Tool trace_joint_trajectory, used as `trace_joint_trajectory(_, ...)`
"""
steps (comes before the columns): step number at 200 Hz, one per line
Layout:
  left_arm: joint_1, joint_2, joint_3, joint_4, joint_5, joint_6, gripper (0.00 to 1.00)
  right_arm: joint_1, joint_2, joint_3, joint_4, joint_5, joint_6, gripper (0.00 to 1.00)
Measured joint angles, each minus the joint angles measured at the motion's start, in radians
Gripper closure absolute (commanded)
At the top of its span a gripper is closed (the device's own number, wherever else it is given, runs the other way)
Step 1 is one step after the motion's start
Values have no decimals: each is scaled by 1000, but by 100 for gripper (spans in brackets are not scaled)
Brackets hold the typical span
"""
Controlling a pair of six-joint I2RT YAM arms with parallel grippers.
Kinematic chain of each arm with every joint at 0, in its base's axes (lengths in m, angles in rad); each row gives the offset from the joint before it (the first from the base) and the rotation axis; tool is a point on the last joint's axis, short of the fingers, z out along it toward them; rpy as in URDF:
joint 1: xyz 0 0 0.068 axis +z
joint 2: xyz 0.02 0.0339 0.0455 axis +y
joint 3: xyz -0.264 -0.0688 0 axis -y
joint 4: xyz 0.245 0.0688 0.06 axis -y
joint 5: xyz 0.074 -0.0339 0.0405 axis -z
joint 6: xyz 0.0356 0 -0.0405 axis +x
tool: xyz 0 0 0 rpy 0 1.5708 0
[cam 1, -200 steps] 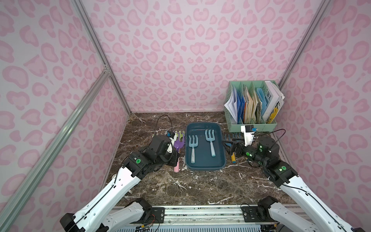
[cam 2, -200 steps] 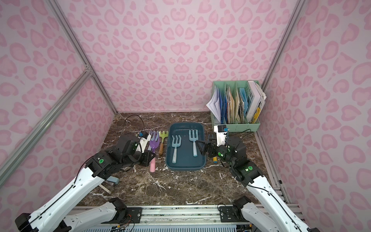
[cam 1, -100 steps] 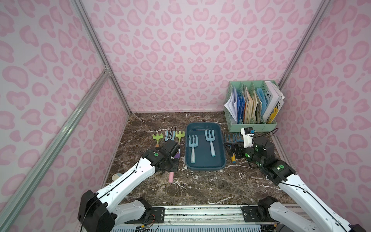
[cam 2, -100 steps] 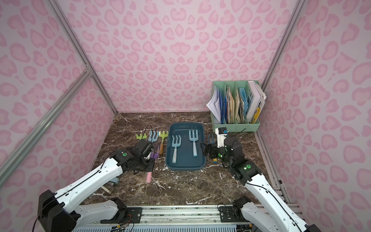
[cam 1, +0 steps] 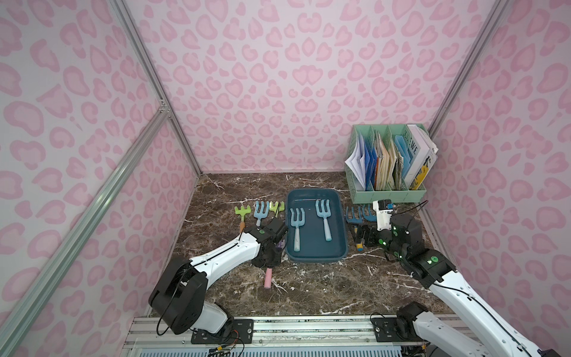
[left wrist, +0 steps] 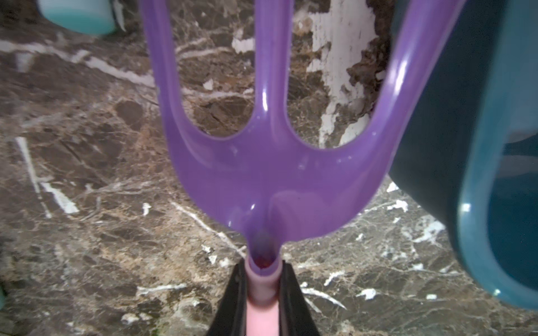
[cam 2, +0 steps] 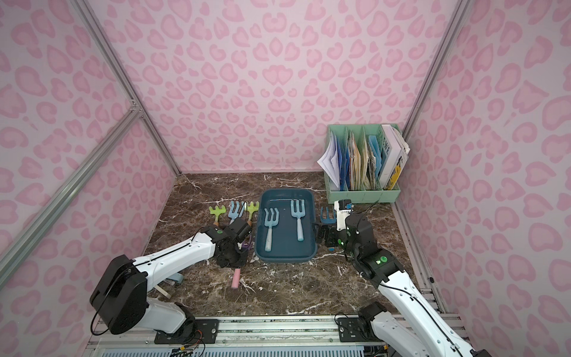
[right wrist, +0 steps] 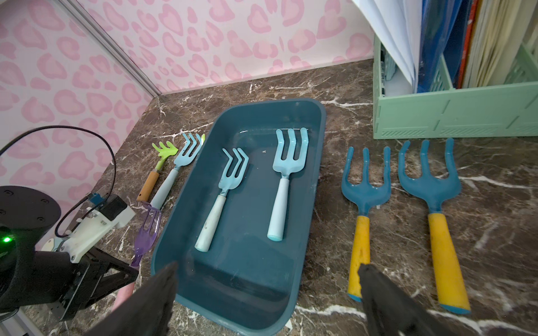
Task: Take the hand rake out of the storage box
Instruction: Place the rake at the center of the board.
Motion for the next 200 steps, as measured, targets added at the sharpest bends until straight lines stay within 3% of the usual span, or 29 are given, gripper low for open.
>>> trace_joint_trajectory(41,0,49,-9,35,3,-7,100,-16,-4,-5,-5,0,-11,1)
trace_joint_trajectory(91,0,96,-12,44,6,-9,91,-33,-18,-19,-16,-12,-18,1)
trace_joint_trajectory(200,0,33,21,-1,-4,-8,58,-42,-35,-26,-20,-37,-18,1)
